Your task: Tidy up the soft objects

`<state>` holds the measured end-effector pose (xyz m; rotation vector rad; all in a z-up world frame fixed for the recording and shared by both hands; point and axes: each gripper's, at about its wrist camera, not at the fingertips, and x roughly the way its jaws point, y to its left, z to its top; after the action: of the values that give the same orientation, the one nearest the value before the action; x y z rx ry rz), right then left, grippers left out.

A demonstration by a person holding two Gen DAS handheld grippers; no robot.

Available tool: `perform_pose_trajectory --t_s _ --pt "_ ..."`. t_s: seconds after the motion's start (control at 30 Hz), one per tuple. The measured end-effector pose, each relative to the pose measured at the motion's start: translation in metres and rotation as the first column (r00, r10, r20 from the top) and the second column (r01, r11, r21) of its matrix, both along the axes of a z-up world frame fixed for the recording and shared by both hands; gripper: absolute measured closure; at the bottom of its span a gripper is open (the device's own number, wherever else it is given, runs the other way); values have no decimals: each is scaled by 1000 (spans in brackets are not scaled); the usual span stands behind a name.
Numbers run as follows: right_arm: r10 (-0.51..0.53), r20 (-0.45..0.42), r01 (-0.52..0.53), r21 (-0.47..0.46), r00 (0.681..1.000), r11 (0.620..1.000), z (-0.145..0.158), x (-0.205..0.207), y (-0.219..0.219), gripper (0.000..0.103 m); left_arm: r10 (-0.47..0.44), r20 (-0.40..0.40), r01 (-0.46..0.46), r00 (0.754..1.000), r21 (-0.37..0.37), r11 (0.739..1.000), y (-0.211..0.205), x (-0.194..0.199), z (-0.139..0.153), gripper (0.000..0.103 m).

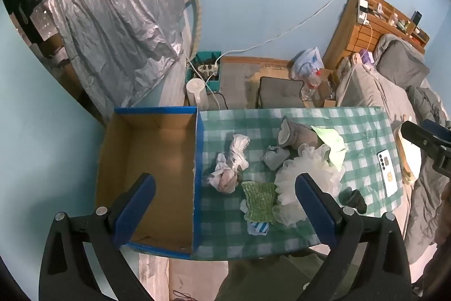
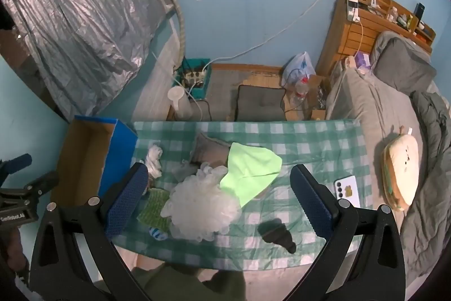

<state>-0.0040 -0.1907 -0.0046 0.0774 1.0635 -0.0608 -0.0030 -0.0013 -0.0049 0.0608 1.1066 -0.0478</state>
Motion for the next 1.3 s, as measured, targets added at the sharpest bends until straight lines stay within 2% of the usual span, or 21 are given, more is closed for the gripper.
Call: perform_pose_trajectory --t_s 1.3 --pt "4 -3 -4 4 1000 1000 0 -1 2 2 -7 -9 7 1000 9 1000 -8 -9 -6 3"
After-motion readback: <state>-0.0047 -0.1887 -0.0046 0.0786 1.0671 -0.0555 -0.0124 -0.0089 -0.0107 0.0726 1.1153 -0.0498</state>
